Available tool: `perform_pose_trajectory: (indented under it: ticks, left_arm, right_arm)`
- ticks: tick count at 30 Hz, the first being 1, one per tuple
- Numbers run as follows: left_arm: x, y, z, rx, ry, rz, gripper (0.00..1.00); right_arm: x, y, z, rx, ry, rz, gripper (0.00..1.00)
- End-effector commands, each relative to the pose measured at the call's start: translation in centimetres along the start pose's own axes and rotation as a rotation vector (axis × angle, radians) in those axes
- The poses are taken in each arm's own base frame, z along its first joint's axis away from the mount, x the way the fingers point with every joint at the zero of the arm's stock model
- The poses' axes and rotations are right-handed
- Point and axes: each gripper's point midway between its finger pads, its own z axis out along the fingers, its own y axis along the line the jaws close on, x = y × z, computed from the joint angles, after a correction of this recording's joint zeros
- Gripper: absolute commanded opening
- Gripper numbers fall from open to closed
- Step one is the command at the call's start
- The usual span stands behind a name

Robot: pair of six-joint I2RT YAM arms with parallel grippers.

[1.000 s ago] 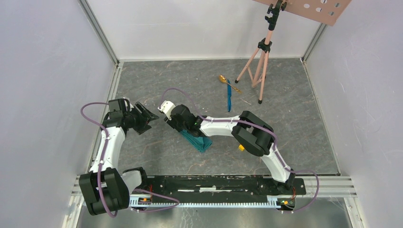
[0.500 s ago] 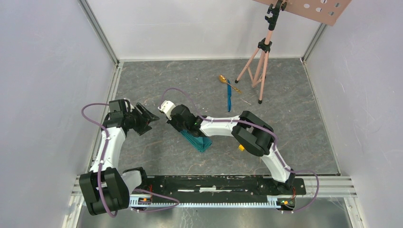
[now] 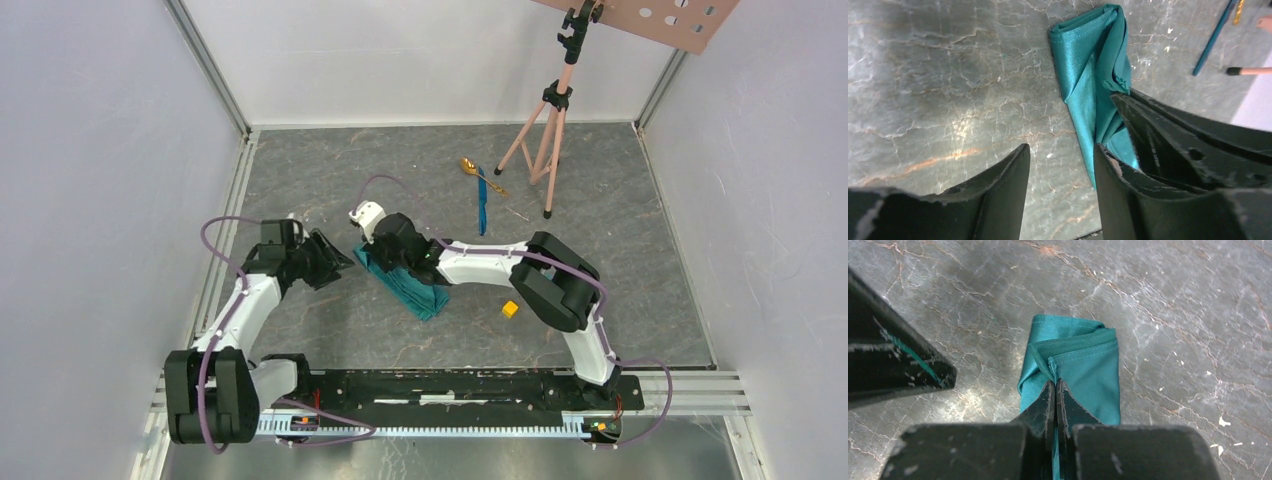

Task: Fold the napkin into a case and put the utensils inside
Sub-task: Stuff the top corner of the smaller-rectangle-folded napkin into the folded napkin.

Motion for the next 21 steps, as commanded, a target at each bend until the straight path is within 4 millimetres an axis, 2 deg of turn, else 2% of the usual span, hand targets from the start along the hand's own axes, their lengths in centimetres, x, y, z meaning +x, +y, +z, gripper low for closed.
perform_pose_trajectory:
  ticks: [1,9,14,21]
  left_arm:
    - [-1.7,-1.6,1.3,0.001,-0.167,0.062,0.54]
    - [-2.3,-3.2,3.2,-0.086,-0.304,0.335,0.48]
    - [-2.1,-3.4,4.8,-0.149,-0.276,0.432,0.4]
    - [-2.3,-3.4,6.2,-0.274,-0.267,0.522,0.37]
  right_arm:
    - [-1.9,-1.4,-1.4,-0.022,-0.06,0.099,0.0]
    - [-1.8,-1.8,-1.8,-0.079,-0.075,0.178,0.0]
    - [-1.7,-2.0,-1.8,-0.103,-0.078,0.21,0.0]
    - [-1.7,-2.1,-2.0,-0.109,-0.084,0.216,0.0]
